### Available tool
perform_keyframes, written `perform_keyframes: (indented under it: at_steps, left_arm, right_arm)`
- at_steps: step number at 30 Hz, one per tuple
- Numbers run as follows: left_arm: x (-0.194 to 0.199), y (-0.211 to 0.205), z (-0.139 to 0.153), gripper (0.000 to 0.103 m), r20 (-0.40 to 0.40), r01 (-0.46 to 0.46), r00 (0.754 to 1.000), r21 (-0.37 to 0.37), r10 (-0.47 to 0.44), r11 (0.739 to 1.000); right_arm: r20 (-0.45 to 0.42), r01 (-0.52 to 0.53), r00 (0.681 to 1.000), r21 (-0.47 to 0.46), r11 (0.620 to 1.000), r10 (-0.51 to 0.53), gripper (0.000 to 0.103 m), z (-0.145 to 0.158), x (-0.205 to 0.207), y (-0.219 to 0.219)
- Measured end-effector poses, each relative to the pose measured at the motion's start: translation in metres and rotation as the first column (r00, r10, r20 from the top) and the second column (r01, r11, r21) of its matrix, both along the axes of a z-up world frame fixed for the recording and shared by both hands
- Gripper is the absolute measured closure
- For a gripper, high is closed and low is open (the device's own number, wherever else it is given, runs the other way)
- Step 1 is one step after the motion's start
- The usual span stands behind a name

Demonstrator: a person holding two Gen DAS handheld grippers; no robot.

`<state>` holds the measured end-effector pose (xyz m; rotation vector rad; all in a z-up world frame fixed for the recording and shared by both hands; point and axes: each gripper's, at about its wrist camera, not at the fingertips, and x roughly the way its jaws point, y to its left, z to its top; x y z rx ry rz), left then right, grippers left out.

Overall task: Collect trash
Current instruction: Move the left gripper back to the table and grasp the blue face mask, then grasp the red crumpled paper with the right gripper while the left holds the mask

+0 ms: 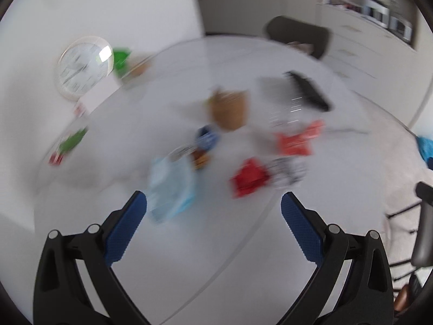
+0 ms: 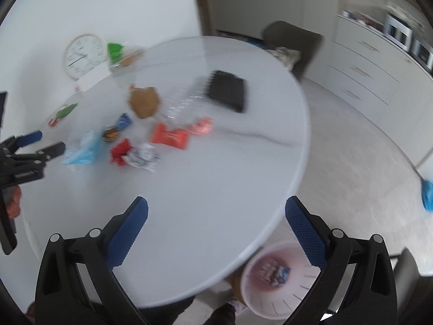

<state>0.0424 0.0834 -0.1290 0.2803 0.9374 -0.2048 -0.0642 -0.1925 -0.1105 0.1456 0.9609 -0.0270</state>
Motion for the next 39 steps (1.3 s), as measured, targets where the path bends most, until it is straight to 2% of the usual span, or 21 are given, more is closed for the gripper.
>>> perform_keyframes:
  at_steps: [3,6,11,16,17,19,20,21,24,27,29,32,34,36,39]
  left_arm:
    - [0.016,0.035,-0.020,0.008,-0.056,-0.068,0.996,-0.053,0.065,0.996]
    - [0.027,0.049,-0.041,0.008,-0.093,-0.109,0.990,-0.071,0.102,0.992]
    - [0.060,0.056,-0.086,0.008,-0.171,-0.207,0.967,-0.100,0.188,0.973]
    - [0.087,0.063,-0.102,0.008,-0.205,-0.250,0.955,-0.166,0.215,0.954]
    - [0.091,0.061,-0.104,0.011,-0.207,-0.243,0.956,-0.168,0.207,0.955]
    - [0.099,0.059,-0.110,0.029,-0.216,-0.231,0.957,-0.155,0.196,0.960]
    - [0.103,0.059,-0.113,0.044,-0.229,-0.223,0.956,-0.154,0.185,0.963]
    - [0.106,0.060,-0.116,0.050,-0.237,-0.219,0.955,-0.148,0.180,0.965]
    - [0.112,0.062,-0.120,0.077,-0.238,-0.201,0.957,-0.135,0.166,0.970]
    - [0.113,0.072,-0.118,0.090,-0.263,-0.205,0.952,-0.169,0.157,0.964]
    - [0.111,0.080,-0.114,0.091,-0.274,-0.218,0.948,-0.191,0.161,0.957]
    - [0.103,0.088,-0.103,0.091,-0.253,-0.218,0.953,-0.182,0.169,0.959]
    - [0.095,0.095,-0.093,0.091,-0.240,-0.217,0.956,-0.187,0.170,0.958]
    - [0.088,0.099,-0.084,0.091,-0.231,-0.215,0.958,-0.191,0.169,0.958]
    - [0.077,0.109,-0.071,0.091,-0.207,-0.201,0.965,-0.174,0.164,0.964]
  right_arm:
    - [-0.002,-0.064,0.998,0.005,0.998,0.064,0.002,-0.002,0.026,0.033]
    - [-0.011,-0.106,0.994,0.008,0.994,0.106,0.002,-0.007,0.045,0.059]
    - [-0.034,-0.137,0.990,0.021,0.990,0.137,0.002,-0.014,0.067,0.090]
    - [-0.065,-0.139,0.988,0.018,0.990,0.140,0.002,-0.022,0.080,0.104]
    - [-0.075,-0.140,0.987,0.013,0.990,0.140,0.002,-0.024,0.083,0.106]
    - [-0.090,-0.144,0.986,0.002,0.990,0.143,0.002,-0.028,0.088,0.110]
    - [-0.097,-0.146,0.985,-0.006,0.989,0.145,0.002,-0.030,0.091,0.112]
    - [-0.102,-0.147,0.984,-0.010,0.989,0.145,0.002,-0.031,0.093,0.113]
    - [-0.112,-0.153,0.982,-0.010,0.988,0.151,0.002,-0.035,0.102,0.117]
    - [-0.116,-0.174,0.978,0.005,0.985,0.173,0.002,-0.038,0.113,0.122]
    - [-0.119,-0.209,0.971,0.016,0.978,0.209,0.002,-0.041,0.124,0.128]
    - [-0.128,-0.301,0.945,0.015,0.953,0.300,0.002,-0.049,0.144,0.143]
    - [-0.145,-0.376,0.916,0.004,0.926,0.373,0.002,-0.056,0.160,0.156]
    - [-0.196,-0.471,0.867,-0.020,0.882,0.459,0.005,-0.073,0.179,0.172]
    - [-0.287,-0.576,0.794,-0.073,0.814,0.535,0.015,-0.100,0.196,0.194]
